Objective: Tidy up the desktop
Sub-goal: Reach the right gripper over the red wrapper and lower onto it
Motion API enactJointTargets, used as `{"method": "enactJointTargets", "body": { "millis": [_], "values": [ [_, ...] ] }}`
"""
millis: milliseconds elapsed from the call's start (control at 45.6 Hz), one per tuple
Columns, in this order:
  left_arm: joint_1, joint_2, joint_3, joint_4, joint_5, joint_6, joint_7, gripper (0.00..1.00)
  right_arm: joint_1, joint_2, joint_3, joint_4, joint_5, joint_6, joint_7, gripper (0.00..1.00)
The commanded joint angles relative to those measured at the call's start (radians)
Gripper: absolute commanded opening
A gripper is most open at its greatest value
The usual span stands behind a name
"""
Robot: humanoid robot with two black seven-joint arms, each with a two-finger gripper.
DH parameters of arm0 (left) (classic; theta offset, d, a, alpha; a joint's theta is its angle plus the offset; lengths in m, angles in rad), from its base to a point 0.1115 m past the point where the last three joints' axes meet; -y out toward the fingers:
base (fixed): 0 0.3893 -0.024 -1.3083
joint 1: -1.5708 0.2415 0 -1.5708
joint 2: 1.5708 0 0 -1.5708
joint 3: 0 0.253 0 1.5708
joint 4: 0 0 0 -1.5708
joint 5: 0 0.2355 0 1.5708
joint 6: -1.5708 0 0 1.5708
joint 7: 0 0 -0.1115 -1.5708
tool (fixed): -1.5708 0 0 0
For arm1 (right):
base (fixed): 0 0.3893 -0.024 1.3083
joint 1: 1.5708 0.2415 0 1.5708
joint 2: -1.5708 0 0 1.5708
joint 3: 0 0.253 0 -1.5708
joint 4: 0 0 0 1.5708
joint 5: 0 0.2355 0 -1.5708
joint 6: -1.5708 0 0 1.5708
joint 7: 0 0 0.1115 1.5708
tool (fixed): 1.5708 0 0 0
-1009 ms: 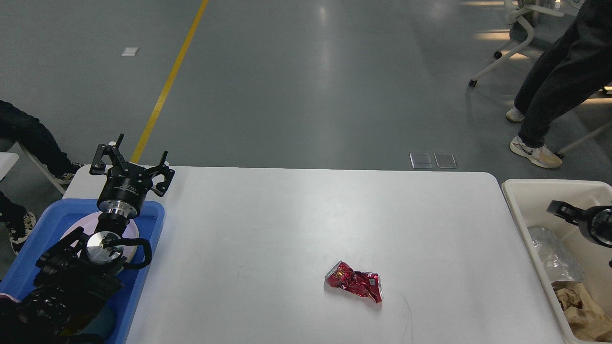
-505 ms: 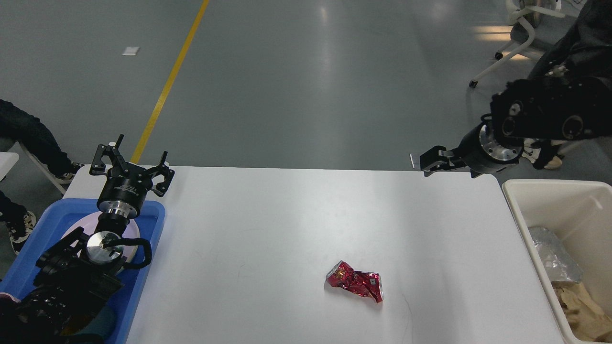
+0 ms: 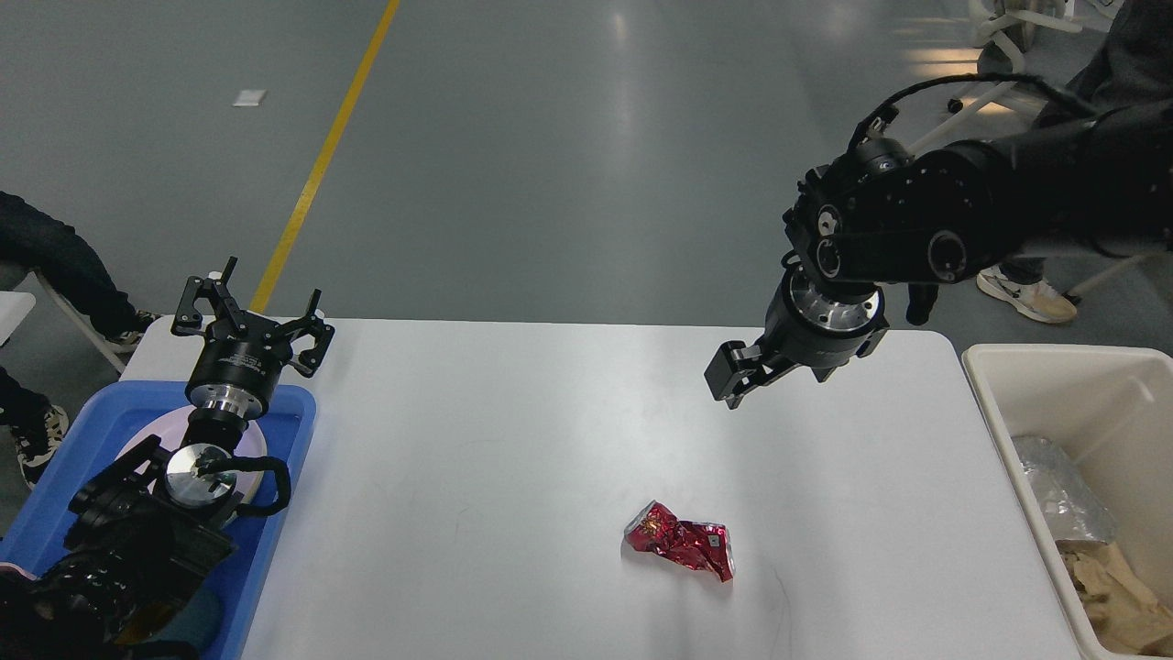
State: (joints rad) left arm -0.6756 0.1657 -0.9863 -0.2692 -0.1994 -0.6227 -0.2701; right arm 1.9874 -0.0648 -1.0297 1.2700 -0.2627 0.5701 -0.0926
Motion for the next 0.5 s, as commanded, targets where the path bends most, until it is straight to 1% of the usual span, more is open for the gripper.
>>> {"method": "enactJointTargets", "body": {
  "millis": [0,44,176,307,395,483],
  "values": [
    [0.001,0.0,0.0,-0.001,0.0,0.0,0.0,0.97,-0.059,0.074,-0.009,0.0,-0.009,-0.147,-0.001,0.99],
    [-0.001,0.0,0.0,0.001,0.0,0.0,0.0,0.97,-0.074,0.095,-0.01,0.0,-0.016,-0.165,-0.001,0.99],
    [-0.001,0.0,0.0,-0.001,0.0,0.0,0.0,0.97,-0.113,0.157,-0.01,-0.001,-0.03,-0.167,-0.001,0.99],
    [0.001,0.0,0.0,0.001,0.0,0.0,0.0,0.97,-0.2,0.229,-0.009,-0.008,-0.095,-0.197,-0.001,0.99],
    [-0.001,0.0,0.0,-0.001,0.0,0.0,0.0,0.97,-0.268,0.263,-0.012,-0.011,-0.127,-0.271,-0.001,0.99],
    [-0.001,0.0,0.0,-0.001,0.0,0.001,0.0,0.97,-0.32,0.264,-0.015,-0.011,-0.184,-0.36,-0.001,0.99]
  ]
}}
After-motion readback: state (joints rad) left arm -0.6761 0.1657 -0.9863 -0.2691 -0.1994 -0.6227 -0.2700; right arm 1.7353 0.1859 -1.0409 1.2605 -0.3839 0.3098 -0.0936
